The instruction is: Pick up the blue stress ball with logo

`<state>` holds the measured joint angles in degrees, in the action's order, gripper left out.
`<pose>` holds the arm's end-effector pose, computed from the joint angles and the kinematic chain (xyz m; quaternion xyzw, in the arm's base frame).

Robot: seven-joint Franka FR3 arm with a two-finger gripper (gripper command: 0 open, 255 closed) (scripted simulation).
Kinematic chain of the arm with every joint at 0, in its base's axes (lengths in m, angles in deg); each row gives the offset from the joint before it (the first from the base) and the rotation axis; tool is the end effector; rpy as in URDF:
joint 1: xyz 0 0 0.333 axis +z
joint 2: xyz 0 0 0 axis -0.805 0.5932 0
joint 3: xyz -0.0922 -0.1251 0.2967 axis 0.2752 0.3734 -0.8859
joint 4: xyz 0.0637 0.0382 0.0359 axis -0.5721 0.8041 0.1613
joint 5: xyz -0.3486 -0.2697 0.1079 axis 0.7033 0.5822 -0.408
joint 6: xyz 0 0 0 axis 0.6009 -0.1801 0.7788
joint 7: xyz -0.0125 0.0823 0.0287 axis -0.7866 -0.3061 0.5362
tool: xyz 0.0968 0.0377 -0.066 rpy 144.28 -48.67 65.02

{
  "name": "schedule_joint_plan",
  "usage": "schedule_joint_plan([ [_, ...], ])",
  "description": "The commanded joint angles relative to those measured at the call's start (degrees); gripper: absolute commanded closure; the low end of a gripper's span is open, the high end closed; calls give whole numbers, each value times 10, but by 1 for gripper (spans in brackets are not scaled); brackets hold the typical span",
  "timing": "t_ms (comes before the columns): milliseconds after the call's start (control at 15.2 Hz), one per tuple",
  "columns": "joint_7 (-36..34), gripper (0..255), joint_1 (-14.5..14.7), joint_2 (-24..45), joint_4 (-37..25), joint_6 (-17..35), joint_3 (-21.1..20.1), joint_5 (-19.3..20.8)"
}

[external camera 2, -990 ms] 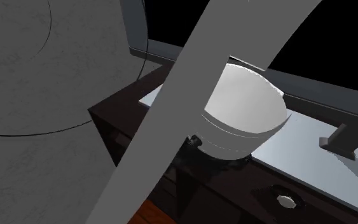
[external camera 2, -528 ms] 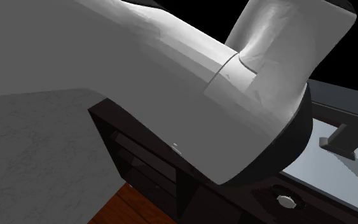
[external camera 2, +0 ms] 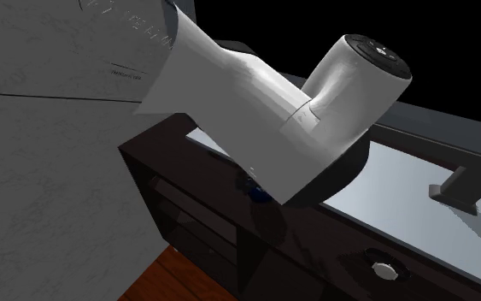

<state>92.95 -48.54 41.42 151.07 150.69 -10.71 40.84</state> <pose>0.6752 -0.0356 0.3406 -0.9479 -0.2628 -0.1373 0.1168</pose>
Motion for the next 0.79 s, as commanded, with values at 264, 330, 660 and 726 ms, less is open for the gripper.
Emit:
schedule_joint_plan([
  [264,24,0,-4,25,11,32,-6,-21],
  [330,24,0,-4,25,11,32,-6,-21],
  [660,23,255,-3,24,11,32,-6,-20],
  [726,23,255,-3,24,11,32,-6,-20],
])
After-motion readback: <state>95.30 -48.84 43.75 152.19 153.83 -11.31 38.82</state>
